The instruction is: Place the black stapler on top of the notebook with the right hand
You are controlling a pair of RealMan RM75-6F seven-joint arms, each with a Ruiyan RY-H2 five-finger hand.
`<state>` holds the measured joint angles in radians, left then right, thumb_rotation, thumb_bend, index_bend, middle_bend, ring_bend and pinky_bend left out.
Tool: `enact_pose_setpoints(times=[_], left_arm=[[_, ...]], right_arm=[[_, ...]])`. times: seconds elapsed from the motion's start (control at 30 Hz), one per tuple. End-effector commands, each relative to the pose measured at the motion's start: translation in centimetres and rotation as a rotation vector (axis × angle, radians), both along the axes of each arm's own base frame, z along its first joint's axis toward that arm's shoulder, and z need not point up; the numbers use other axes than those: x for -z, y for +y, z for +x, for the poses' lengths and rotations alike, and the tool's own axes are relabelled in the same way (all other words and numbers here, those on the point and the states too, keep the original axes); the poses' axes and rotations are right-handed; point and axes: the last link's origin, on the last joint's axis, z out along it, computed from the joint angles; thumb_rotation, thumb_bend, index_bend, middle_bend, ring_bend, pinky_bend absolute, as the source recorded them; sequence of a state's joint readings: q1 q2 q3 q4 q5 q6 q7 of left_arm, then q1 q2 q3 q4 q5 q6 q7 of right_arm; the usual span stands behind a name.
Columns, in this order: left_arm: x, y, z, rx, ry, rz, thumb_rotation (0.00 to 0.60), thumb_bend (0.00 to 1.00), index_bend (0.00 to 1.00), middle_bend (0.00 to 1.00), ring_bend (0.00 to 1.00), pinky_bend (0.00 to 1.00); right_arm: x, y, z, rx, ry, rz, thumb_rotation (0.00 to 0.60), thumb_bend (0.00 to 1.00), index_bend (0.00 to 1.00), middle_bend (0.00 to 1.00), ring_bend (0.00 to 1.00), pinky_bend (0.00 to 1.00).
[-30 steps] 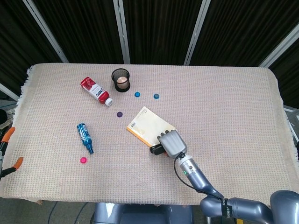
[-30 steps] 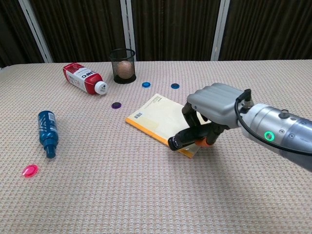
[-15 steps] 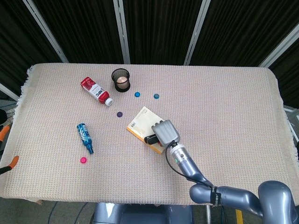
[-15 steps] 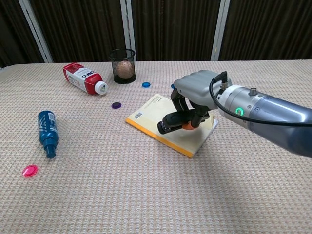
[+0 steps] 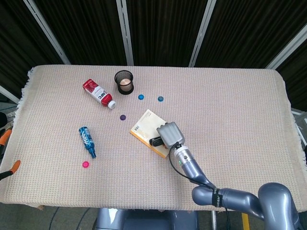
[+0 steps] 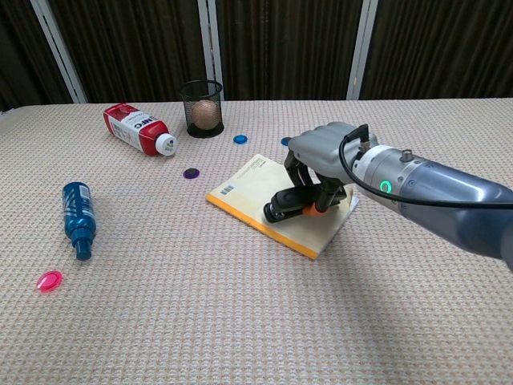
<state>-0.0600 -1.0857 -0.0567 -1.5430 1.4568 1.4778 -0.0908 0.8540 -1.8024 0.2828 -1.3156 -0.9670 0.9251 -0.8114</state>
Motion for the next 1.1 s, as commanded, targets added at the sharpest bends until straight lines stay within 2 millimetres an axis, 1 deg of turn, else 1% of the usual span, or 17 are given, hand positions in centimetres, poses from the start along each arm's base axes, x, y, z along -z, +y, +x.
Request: enact_pose_setpoints(times=[0.03, 0.07, 0.23, 0.33, 0.4, 0.47, 0.53, 0.57, 0.63, 0.67, 0.73, 0.8, 0.93, 1.0, 1.03, 1.1], left_arm=[[-0.1, 0.0, -0.1, -0.002, -0.002, 0.001, 0.6, 0.31, 0.06, 0.0, 0.0, 0.16], [-0.1, 0.0, -0.1, -0.003, -0.002, 0.001, 0.6, 0.31, 0.06, 0.0, 0.0, 0.16], [-0.1, 0.0, 0.0, 0.0, -0.004, 0.0, 0.6, 0.31, 0.06, 0.0, 0.0, 0.16], [-0.1, 0.0, 0.0, 0.001, -0.005, -0.001, 0.6, 0.31, 0.06, 0.0, 0.0, 0.16], [-0.1, 0.0, 0.0, 0.003, -0.005, -0.002, 0.6, 0.31, 0.06, 0.0, 0.0, 0.16], [-0.1, -0.1, 0.1, 0.006, -0.006, 0.0, 0.6, 0.31, 0.06, 0.0, 0.0, 0.16], [-0.1, -0.1, 0.1, 0.008, -0.007, 0.001, 0.6, 0.31, 0.06, 0.0, 0.0, 0.16], [-0.1, -0.2, 0.1, 0.009, -0.008, 0.001, 0.6, 0.31, 0.06, 0.0, 0.0, 0.16], [-0.2, -0.2, 0.2, 0.011, -0.009, 0.003, 0.6, 0.31, 0.06, 0.0, 0.0, 0.16], [-0.2, -0.2, 0.2, 0.012, -0.009, 0.004, 0.6, 0.31, 0.06, 0.0, 0.0, 0.16], [-0.2, -0.2, 0.1, 0.013, -0.009, 0.006, 0.6, 0.31, 0.06, 0.0, 0.0, 0.16], [-0.4, -0.3, 0.1, 0.013, -0.012, 0.011, 0.6, 0.31, 0.06, 0.0, 0.0, 0.16], [-0.5, -0.3, 0.1, 0.014, -0.015, 0.021, 0.6, 0.31, 0.06, 0.0, 0.0, 0.16], [-0.5, -0.4, 0.2, 0.016, -0.015, 0.023, 0.6, 0.31, 0.06, 0.0, 0.0, 0.16], [-0.5, -0.4, 0.2, 0.017, -0.013, 0.024, 0.6, 0.31, 0.06, 0.0, 0.0, 0.16], [-0.4, -0.4, 0.4, 0.02, -0.007, 0.024, 0.6, 0.31, 0.06, 0.0, 0.0, 0.16]], right_arm=[[0.1, -0.4, -0.2, 0.006, 0.002, -0.004, 0.6, 0.23, 0.61, 0.52, 0.49, 0.64], [0.1, -0.5, -0.2, 0.009, 0.002, -0.006, 0.6, 0.23, 0.57, 0.52, 0.49, 0.64], [0.1, -0.8, -0.8, 0.029, 0.008, -0.009, 0.6, 0.23, 0.28, 0.43, 0.46, 0.64], [0.0, -0.7, -0.8, 0.03, -0.002, -0.011, 0.6, 0.23, 0.14, 0.39, 0.44, 0.64], [-0.1, -0.6, -0.7, 0.031, -0.007, -0.015, 0.6, 0.22, 0.09, 0.36, 0.41, 0.61], [-0.2, -0.4, -0.7, 0.031, -0.009, -0.016, 0.6, 0.22, 0.05, 0.34, 0.38, 0.59], [-0.5, -0.2, -0.7, 0.031, -0.007, -0.019, 0.6, 0.22, 0.01, 0.27, 0.31, 0.53], [-0.6, -0.1, -0.7, 0.032, -0.003, -0.021, 0.6, 0.22, 0.0, 0.25, 0.27, 0.51], [-1.1, 0.1, -0.7, 0.035, 0.003, -0.029, 0.6, 0.21, 0.0, 0.16, 0.18, 0.42], [-1.4, 0.2, -0.6, 0.036, 0.004, -0.035, 0.6, 0.21, 0.0, 0.13, 0.15, 0.39], [-2.3, 0.6, -0.6, 0.034, 0.006, -0.055, 0.6, 0.2, 0.0, 0.05, 0.07, 0.31], [-4.1, 1.2, -0.7, 0.027, 0.008, -0.098, 0.6, 0.2, 0.0, 0.01, 0.02, 0.26], [-7.8, 2.8, -1.4, 0.024, -0.015, -0.174, 0.6, 0.19, 0.0, 0.0, 0.0, 0.19], [-9.9, 3.8, -2.2, 0.028, -0.026, -0.213, 0.6, 0.19, 0.0, 0.0, 0.0, 0.16], [-11.3, 4.6, -3.0, 0.033, -0.033, -0.237, 0.6, 0.19, 0.0, 0.0, 0.0, 0.14], [-13.5, 5.9, -4.6, 0.049, -0.037, -0.274, 0.6, 0.18, 0.0, 0.0, 0.0, 0.1]])
